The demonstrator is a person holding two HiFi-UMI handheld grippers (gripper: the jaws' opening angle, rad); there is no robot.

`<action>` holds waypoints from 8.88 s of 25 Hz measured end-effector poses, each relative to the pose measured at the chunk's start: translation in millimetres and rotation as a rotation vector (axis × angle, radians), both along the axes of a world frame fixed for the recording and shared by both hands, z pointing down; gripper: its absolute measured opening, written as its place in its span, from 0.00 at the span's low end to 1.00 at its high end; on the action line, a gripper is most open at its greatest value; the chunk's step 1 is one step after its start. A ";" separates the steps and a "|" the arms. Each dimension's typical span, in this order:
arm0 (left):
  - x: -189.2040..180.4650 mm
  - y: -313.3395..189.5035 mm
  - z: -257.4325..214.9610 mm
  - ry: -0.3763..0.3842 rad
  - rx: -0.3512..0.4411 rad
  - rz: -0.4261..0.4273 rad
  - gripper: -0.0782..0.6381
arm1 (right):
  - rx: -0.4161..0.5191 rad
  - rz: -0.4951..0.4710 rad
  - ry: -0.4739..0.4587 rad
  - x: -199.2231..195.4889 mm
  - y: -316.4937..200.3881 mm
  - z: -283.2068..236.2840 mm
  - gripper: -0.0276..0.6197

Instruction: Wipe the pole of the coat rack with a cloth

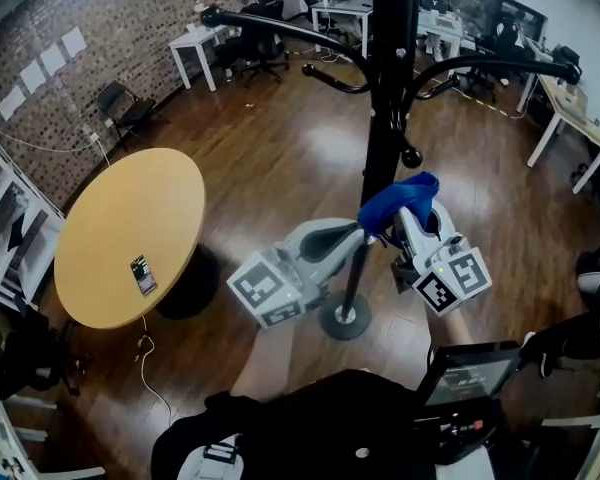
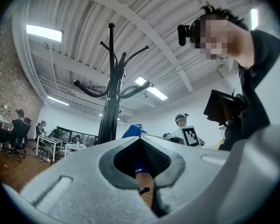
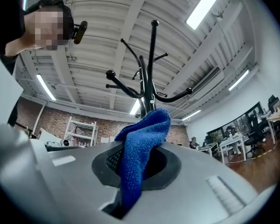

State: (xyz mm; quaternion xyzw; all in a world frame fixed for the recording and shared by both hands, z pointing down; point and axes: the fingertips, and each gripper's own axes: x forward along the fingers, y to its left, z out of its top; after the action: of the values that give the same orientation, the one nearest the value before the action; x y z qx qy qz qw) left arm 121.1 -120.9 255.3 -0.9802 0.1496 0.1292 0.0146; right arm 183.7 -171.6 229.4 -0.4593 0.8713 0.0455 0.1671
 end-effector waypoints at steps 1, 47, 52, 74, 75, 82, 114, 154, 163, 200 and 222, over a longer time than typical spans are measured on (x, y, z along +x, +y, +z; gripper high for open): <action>-5.9 1.8 1.5 0.014 0.000 -0.009 0.11 | -0.002 0.003 0.008 -2.7 0.3 1.2 0.08; 52.4 11.0 -5.9 -0.086 0.033 -0.463 0.11 | 0.093 -0.358 0.031 1.5 -32.1 -25.6 0.08; 46.9 16.5 -11.9 -0.079 0.051 -0.466 0.11 | 0.165 -0.391 -0.035 -3.8 -32.5 -85.6 0.08; 44.0 21.0 -13.2 -0.070 0.042 -0.451 0.11 | 0.612 -0.357 -0.255 97.4 80.8 -251.7 0.08; 43.0 21.5 -13.4 -0.068 0.042 -0.453 0.11 | 0.619 -0.338 -0.237 95.2 77.3 -250.4 0.08; 38.0 24.5 -8.9 -0.056 0.023 -0.471 0.11 | 0.424 -0.302 -0.078 46.9 12.2 -200.9 0.08; 42.5 38.5 19.2 -0.045 -0.052 -0.489 0.11 | -0.682 -0.588 0.488 25.4 -22.8 195.6 0.08; 43.0 38.5 -6.4 -0.068 0.021 -0.431 0.11 | 0.563 -0.337 -0.216 99.9 80.6 -248.9 0.08; 28.0 45.6 -11.8 -0.040 0.028 -0.464 0.11 | 0.266 -0.256 0.002 32.6 -21.0 -177.4 0.08; 56.2 39.6 6.3 -0.052 -0.024 -0.444 0.11 | -0.604 -0.538 0.560 21.7 -22.3 183.9 0.08; 49.8 42.6 -4.0 -0.065 0.003 -0.447 0.11 | 0.309 -0.289 -0.066 44.2 -11.9 -193.3 0.08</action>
State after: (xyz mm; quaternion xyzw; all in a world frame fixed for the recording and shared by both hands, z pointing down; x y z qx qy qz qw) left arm 171.0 -78.3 251.3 -0.9263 0.3623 0.0913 0.0494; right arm 227.9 -183.4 36.1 -0.2999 0.9047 0.1389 0.2688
